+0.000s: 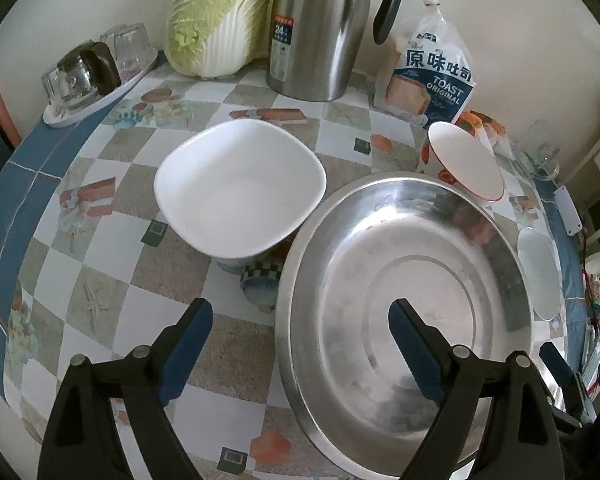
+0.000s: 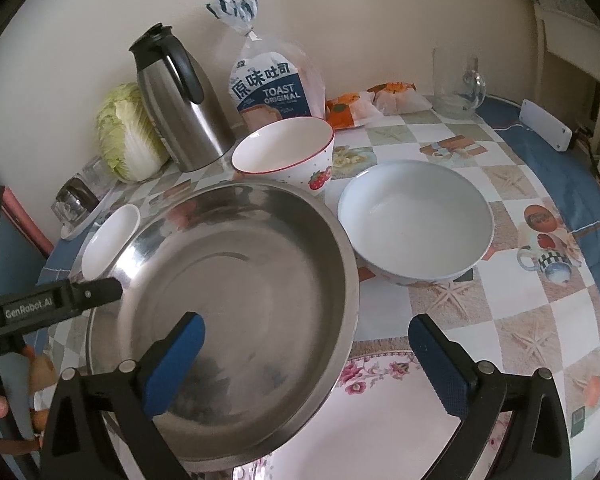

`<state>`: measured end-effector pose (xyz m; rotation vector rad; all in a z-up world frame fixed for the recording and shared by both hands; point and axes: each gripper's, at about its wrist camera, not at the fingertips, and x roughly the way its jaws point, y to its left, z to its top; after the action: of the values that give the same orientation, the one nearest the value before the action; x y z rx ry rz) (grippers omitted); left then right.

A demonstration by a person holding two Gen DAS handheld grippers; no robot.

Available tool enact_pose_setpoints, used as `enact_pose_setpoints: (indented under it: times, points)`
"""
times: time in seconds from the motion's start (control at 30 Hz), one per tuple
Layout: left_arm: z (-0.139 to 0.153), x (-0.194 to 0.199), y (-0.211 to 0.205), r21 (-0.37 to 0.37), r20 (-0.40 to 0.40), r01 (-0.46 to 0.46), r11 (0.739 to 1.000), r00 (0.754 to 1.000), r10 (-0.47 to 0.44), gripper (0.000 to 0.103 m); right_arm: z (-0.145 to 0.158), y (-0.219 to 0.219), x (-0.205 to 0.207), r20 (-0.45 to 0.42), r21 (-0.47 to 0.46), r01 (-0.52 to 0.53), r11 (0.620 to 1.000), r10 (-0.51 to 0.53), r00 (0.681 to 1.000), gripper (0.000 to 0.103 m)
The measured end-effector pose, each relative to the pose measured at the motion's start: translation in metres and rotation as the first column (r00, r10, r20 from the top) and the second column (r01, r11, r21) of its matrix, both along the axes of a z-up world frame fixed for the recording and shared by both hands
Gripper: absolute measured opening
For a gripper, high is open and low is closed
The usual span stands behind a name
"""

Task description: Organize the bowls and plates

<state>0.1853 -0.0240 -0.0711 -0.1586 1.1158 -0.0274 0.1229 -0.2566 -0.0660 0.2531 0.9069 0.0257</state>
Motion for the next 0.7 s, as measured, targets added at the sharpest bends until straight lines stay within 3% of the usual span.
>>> enact_pose_setpoints:
  times: [0.17, 0.47, 0.7]
  points:
    - [0.005, -0.003, 0.004, -0.072, 0.029, -0.008, 0.997, 1.000, 0.010, 0.090, 0.005, -0.005, -0.008, 0.010, 0.003, 0.029, 1.000, -0.029, 1.000, 0.103]
    - [0.015, -0.016, 0.000, -0.098, 0.055, 0.006, 0.995, 0.998, -0.001, 0.090, 0.020, -0.016, -0.029, 0.031, 0.060, 0.052, 0.997, -0.054, 0.998, 0.103]
    - [0.019, -0.036, -0.015, -0.089, 0.068, 0.054, 0.995, 0.997, -0.048, 0.090, 0.032, -0.011, -0.052, 0.050, 0.019, 0.030, 0.999, -0.031, 0.998, 0.103]
